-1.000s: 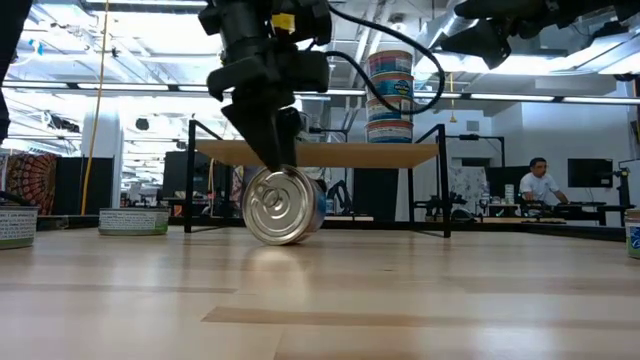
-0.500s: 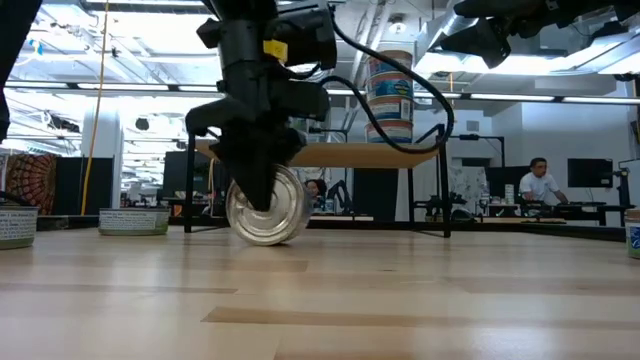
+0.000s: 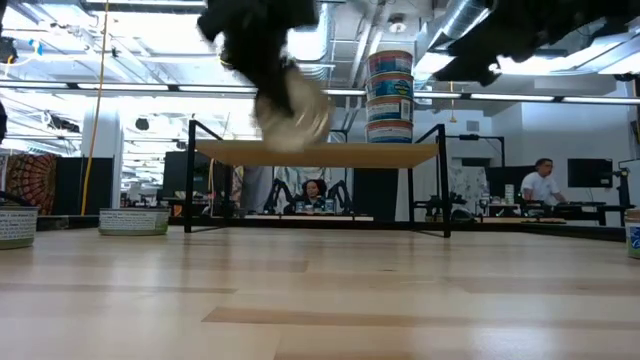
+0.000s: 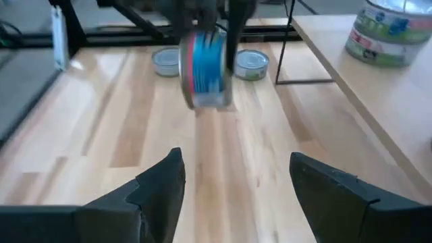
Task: Stack canned seafood by type on shelf
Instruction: Stack the pink and blue tuna can on top of the pink and blue tuna can on the shelf
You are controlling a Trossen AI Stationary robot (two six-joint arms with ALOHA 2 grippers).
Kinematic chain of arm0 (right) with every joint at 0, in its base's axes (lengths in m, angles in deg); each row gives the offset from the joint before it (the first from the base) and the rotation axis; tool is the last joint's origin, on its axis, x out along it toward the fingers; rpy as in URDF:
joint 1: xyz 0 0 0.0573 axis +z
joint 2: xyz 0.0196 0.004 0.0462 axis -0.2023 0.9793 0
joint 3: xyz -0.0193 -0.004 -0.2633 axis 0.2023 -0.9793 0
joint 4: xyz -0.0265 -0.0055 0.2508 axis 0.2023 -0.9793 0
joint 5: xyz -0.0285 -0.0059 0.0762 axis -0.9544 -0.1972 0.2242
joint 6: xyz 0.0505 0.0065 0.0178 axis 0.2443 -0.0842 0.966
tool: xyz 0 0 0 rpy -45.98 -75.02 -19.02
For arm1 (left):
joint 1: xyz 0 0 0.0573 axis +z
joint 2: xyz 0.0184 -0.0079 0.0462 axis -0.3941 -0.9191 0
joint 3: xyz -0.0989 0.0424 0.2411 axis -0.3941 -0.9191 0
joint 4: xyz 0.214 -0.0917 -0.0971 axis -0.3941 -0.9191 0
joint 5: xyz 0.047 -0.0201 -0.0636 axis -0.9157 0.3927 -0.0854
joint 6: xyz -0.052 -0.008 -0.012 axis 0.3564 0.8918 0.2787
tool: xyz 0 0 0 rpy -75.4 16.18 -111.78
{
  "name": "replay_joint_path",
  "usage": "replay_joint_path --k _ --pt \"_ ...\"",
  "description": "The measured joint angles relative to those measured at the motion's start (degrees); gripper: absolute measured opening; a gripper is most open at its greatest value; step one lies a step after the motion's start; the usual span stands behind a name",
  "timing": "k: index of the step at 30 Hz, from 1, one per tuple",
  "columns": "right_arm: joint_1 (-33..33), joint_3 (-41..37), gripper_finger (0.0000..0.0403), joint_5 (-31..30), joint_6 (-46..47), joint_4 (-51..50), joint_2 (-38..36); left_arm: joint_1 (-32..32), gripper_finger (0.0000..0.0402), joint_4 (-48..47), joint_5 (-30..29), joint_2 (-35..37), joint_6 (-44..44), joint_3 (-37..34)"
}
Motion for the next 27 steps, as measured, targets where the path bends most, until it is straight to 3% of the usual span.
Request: replay_joint_path --k 5,15,22,27 --pt "0.0 0.6 0.0289 -1.3 -8.6 10.7 9.0 0.0 0.0174 12.6 -3.8 4.4 -3.7 0.1" --pt "-0.1 11.3 0.0294 -4.7 -8.3 11.1 18.2 0.0 0.0175 26.0 -6.1 4.3 -13.9 0.1" --pt "-0.1 15.7 0.0294 -5.5 -8.0 6.0 18.6 0.7 0.0176 27.8 -6.0 4.0 -16.1 0.2" --pt "-0.1 16.3 0.0271 -5.7 -9.5 5.1 16.8 0.8 0.0177 28.4 -4.6 4.2 -16.2 0.3"
